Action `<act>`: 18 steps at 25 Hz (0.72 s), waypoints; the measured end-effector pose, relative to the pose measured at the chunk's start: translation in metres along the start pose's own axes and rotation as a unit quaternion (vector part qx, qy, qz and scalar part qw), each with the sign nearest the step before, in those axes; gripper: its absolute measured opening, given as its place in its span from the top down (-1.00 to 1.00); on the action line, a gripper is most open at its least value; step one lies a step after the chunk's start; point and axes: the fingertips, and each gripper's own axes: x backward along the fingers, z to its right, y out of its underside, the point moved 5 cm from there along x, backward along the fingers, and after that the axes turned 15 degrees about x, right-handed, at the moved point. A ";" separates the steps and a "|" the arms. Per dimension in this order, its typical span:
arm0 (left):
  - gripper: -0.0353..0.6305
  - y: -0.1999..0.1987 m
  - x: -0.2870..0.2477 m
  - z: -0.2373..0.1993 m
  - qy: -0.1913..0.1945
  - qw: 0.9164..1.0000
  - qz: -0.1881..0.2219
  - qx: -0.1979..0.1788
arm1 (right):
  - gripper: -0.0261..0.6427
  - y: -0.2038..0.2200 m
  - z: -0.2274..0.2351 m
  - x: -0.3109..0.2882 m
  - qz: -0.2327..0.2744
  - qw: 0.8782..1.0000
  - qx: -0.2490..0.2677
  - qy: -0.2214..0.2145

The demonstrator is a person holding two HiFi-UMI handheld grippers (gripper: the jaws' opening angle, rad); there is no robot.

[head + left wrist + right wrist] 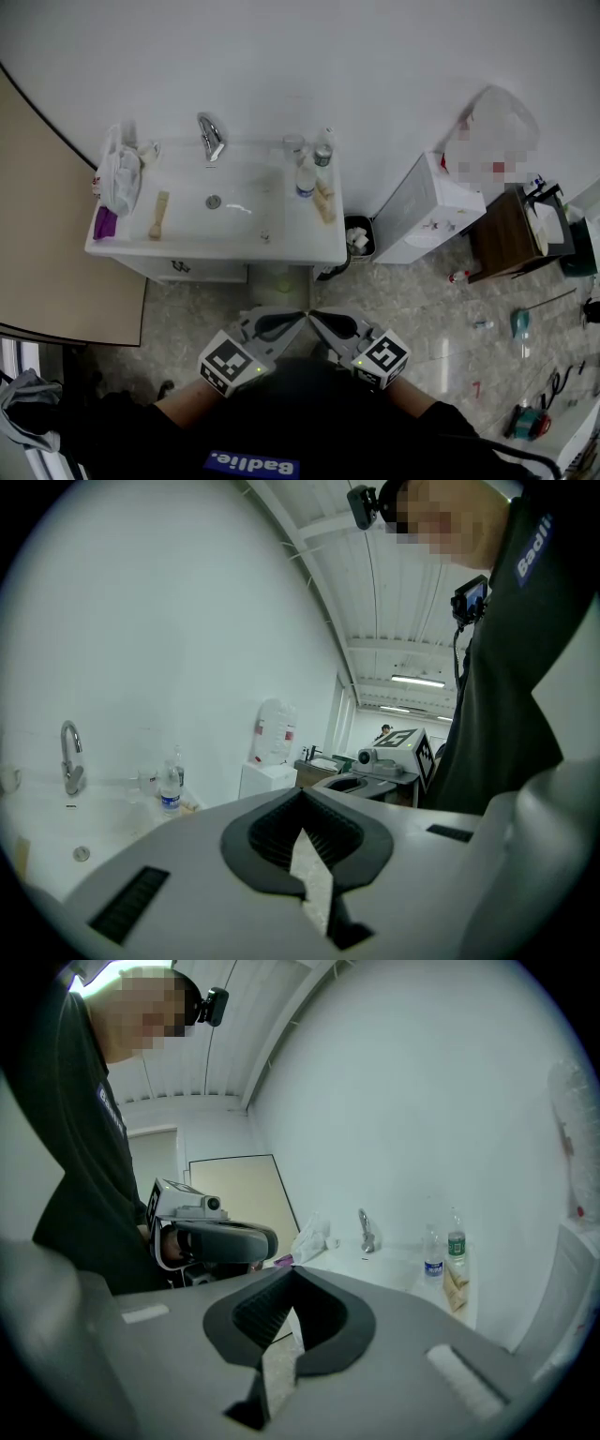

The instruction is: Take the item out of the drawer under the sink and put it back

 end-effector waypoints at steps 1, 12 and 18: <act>0.88 0.002 0.000 0.000 0.000 1.000 0.000 0.001 | 0.92 0.002 -0.001 0.001 -0.002 1.000 0.002 0.000; 0.88 0.010 0.001 0.002 -0.001 1.000 -0.001 0.007 | 0.92 0.005 -0.005 0.002 -0.004 1.000 -0.007 -0.001; 0.88 0.009 0.000 0.003 -0.001 1.000 -0.001 0.006 | 0.92 0.004 -0.003 0.003 -0.002 1.000 -0.007 0.000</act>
